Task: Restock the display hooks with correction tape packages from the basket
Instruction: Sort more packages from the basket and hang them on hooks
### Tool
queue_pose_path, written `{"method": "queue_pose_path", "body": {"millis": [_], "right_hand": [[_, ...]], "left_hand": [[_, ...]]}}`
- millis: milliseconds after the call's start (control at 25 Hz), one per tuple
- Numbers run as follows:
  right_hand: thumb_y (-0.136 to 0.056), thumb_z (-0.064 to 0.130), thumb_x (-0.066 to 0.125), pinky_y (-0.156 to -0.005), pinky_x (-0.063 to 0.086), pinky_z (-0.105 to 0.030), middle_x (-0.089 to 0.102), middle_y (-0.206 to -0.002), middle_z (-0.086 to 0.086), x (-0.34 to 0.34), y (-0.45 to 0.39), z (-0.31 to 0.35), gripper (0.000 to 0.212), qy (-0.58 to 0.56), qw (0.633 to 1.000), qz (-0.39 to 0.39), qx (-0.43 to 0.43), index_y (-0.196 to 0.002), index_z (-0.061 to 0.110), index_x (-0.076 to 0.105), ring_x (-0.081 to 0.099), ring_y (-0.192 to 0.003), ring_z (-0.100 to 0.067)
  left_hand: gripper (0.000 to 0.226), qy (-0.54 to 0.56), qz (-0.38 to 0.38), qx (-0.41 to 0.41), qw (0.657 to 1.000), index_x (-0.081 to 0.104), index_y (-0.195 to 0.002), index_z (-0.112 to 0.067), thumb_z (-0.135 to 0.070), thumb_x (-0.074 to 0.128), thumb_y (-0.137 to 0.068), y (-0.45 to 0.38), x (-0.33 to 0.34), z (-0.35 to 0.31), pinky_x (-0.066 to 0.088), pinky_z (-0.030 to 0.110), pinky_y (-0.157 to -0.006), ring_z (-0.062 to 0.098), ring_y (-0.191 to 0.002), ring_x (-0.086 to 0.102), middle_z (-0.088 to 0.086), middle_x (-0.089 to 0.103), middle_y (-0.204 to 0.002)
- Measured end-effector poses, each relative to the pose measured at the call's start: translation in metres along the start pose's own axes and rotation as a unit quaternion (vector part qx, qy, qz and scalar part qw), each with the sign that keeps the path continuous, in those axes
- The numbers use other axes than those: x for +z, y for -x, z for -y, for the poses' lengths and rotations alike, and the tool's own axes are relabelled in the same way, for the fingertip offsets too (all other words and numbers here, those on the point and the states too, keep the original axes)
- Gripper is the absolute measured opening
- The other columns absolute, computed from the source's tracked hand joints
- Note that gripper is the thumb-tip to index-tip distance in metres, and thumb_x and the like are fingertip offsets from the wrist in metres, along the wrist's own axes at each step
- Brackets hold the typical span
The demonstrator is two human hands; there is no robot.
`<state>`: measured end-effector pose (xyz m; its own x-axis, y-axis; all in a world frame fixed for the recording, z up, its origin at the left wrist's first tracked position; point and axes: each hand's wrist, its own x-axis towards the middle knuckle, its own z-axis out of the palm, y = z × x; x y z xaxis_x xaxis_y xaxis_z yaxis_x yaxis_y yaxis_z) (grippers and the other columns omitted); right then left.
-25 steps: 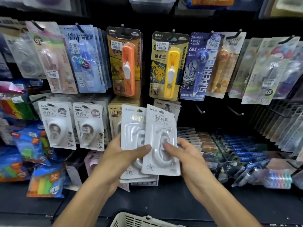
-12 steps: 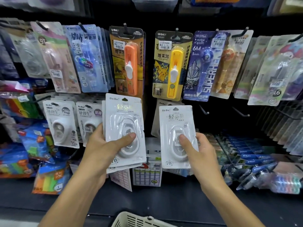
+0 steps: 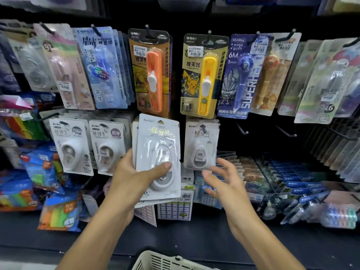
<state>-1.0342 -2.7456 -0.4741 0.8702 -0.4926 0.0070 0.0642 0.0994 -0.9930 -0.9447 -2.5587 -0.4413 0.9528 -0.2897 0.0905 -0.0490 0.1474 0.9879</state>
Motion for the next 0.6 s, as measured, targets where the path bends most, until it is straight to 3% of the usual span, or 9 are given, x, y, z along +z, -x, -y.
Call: {"method": "queue_pose_path", "body": {"millis": [80, 120, 200, 320, 480, 600], "right_hand": [[-0.068, 0.053, 0.087, -0.084, 0.058, -0.03, 0.072, -0.11, 0.01, 0.01, 0.004, -0.002, 0.072, 0.011, 0.997, 0.075, -0.013, -0.13, 0.034, 0.057, 0.072, -0.101, -0.012], [-0.067, 0.049, 0.089, -0.078, 0.057, -0.026, 0.074, -0.105, 0.004, 0.014, 0.006, -0.001, 0.067, 0.013, 0.996, 0.091, -0.022, -0.125, 0.031, 0.062, 0.073, -0.097, -0.015], [-0.076, 0.029, 0.088, -0.067, 0.055, -0.019, 0.075, -0.093, -0.008, 0.014, 0.005, 0.002, 0.041, -0.01, 0.997, 0.067, -0.038, -0.11, 0.018, 0.069, 0.075, -0.083, -0.02], [-0.088, 0.011, 0.073, -0.057, 0.054, -0.022, 0.075, -0.081, -0.007, 0.005, 0.002, 0.009, 0.011, -0.046, 0.998, 0.024, -0.02, -0.098, 0.009, 0.066, 0.072, -0.071, -0.019], [-0.088, 0.023, 0.071, -0.082, 0.062, -0.036, 0.076, -0.113, -0.012, 0.0, 0.006, 0.014, 0.037, -0.103, 0.984, 0.146, -0.01, -0.122, 0.011, 0.066, 0.073, -0.102, -0.03], [-0.083, 0.016, 0.077, -0.077, 0.062, -0.034, 0.075, -0.116, -0.011, 0.002, 0.009, 0.011, 0.048, -0.071, 0.979, 0.19, -0.016, -0.129, 0.017, 0.061, 0.073, -0.104, -0.029]], "left_hand": [[0.059, -0.037, 0.043, -0.013, 0.998, 0.069, -0.109, -0.028, -0.017, 0.093, -0.057, 0.002, 0.01, 0.006, 0.063, 0.028, -0.071, 0.013, -0.088, 0.078, -0.007, 0.08, -0.098], [0.058, -0.049, 0.07, -0.024, 0.996, 0.069, -0.112, -0.027, -0.013, 0.092, -0.061, 0.004, 0.015, 0.009, 0.063, 0.028, -0.073, 0.013, -0.089, 0.077, -0.005, 0.08, -0.099], [0.058, -0.031, 0.109, -0.054, 0.992, 0.069, -0.116, -0.023, -0.01, 0.091, -0.064, 0.005, 0.02, 0.011, 0.064, 0.032, -0.078, 0.019, -0.093, 0.077, 0.0, 0.08, -0.103], [0.071, 0.032, 0.142, -0.079, 0.986, 0.068, -0.12, -0.021, -0.016, 0.096, -0.055, 0.004, 0.017, 0.01, 0.062, 0.042, -0.085, 0.027, -0.101, 0.076, 0.006, 0.079, -0.111], [0.06, 0.019, 0.1, -0.019, 0.995, 0.072, -0.114, -0.024, -0.024, 0.091, -0.058, 0.005, 0.015, 0.006, 0.064, 0.036, -0.076, 0.023, -0.098, 0.077, 0.003, 0.079, -0.109], [0.047, 0.023, 0.062, -0.019, 0.998, 0.073, -0.113, -0.021, -0.02, 0.086, -0.068, 0.003, 0.011, 0.005, 0.065, 0.042, -0.076, 0.026, -0.096, 0.077, 0.004, 0.08, -0.106]]}}
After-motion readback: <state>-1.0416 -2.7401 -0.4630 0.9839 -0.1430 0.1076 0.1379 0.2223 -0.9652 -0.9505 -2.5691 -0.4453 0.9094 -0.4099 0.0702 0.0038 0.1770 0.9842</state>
